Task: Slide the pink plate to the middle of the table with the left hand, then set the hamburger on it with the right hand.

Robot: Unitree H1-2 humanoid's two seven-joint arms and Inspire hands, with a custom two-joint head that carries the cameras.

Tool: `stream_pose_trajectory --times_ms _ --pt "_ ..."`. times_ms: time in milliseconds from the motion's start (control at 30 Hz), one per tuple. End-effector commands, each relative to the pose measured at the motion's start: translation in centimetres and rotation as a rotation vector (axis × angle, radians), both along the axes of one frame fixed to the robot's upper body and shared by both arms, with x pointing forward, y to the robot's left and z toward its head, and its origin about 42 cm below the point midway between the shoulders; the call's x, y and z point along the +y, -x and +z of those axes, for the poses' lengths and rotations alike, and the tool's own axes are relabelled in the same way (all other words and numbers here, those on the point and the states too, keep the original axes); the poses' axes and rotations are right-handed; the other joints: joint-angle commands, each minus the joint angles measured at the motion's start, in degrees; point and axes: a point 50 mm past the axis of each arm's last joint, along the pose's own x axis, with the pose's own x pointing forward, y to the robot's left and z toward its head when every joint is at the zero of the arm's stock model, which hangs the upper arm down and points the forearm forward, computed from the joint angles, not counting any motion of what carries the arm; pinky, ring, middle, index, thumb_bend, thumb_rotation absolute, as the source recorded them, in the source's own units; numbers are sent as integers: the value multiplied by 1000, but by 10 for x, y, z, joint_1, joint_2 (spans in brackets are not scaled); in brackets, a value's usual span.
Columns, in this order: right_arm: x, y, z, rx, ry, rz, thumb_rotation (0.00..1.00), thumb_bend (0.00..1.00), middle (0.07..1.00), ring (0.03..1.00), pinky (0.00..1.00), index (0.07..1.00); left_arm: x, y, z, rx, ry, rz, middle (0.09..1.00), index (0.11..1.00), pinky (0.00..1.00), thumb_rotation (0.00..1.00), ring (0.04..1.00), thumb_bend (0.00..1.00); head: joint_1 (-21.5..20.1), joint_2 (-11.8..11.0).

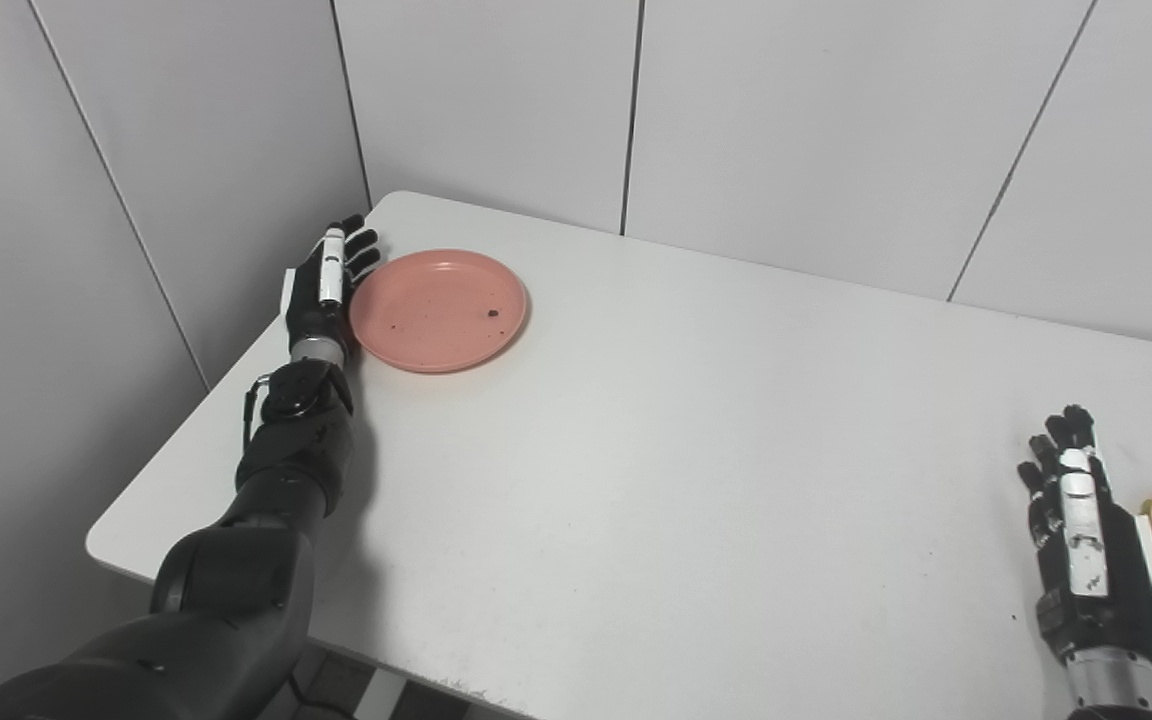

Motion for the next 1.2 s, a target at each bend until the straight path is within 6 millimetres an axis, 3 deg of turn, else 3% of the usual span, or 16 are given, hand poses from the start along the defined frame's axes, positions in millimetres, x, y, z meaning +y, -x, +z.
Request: stream_pose_trajectory --times_ms 0,167,433,700,1167 --pt "2 3 0 -10 -4 -5 867 555 1000 1000 1000 1000 -6 -12 19 -47 -17 -26 799 767 808 924 821 267 0 1" --pt "2 3 -1 -5 -15 -10 858 562 1000 997 1000 1000 -22 -13 15 -56 4 -54 782 749 785 900 802 271 -3 3" --pt "3 3 1 -11 -21 -9 845 566 1000 998 1000 1000 -43 -14 9 -37 -1 -116 813 778 808 987 837 292 -6 6" --pt "3 2 2 -14 -3 -4 855 590 1000 1000 1000 1000 -71 -18 5 -29 -10 -148 778 746 769 854 797 281 -13 12" --pt "7 2 1 -17 -4 -5 817 551 1000 993 1000 1000 -117 -17 5 -13 -38 -302 789 756 777 923 808 285 -44 22"
